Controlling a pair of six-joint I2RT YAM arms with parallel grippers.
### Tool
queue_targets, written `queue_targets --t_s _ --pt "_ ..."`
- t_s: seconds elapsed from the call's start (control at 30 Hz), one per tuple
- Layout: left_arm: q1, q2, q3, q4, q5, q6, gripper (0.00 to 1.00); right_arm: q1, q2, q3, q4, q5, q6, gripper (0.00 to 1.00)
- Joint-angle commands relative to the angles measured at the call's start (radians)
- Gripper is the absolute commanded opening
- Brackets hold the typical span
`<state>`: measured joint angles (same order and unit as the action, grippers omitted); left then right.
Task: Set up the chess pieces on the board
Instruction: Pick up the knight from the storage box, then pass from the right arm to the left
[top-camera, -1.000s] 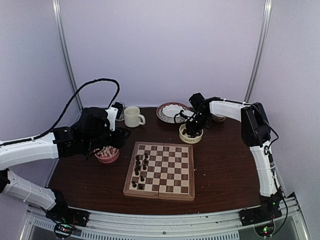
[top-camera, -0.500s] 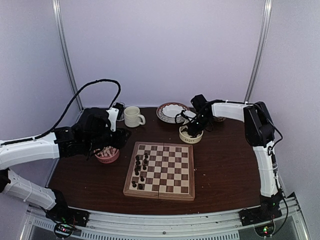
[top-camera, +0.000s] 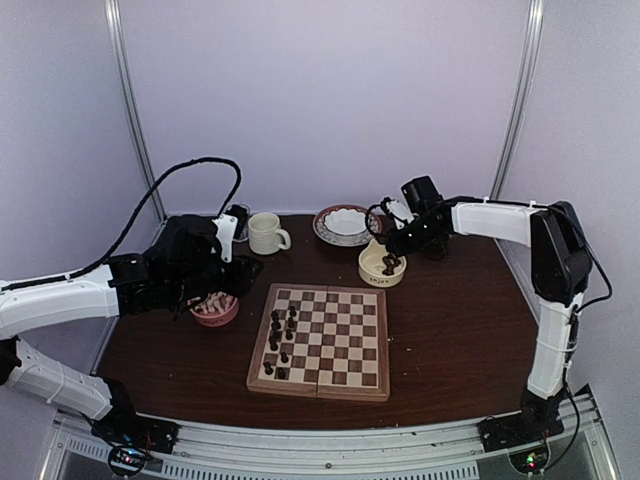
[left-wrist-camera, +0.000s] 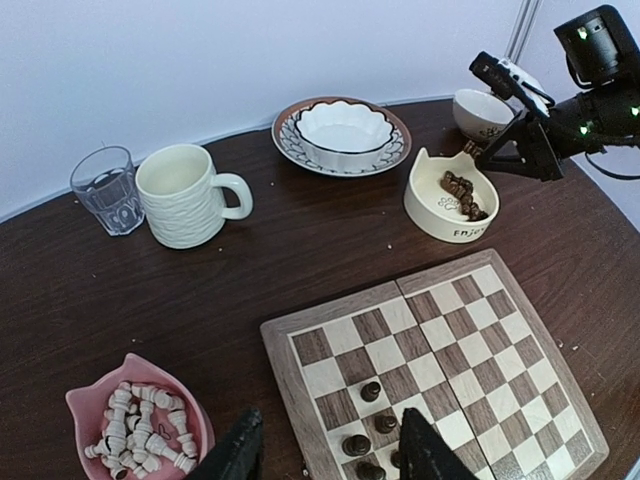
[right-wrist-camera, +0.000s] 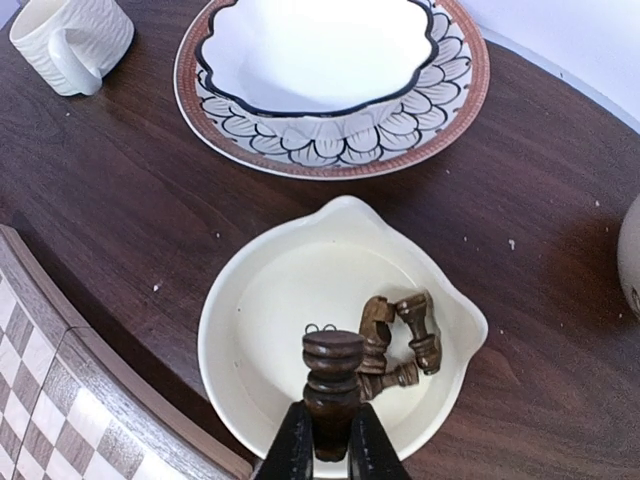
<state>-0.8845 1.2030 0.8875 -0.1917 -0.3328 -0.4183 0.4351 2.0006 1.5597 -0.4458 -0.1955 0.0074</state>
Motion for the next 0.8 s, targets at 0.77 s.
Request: queue_targets --t_s 0.77 --pt "0.032 0.129 -0.03 0.291 0.577 -0.114 0.58 0.509 -0.526 -0.725 0.713 0.13 0.143 0.12"
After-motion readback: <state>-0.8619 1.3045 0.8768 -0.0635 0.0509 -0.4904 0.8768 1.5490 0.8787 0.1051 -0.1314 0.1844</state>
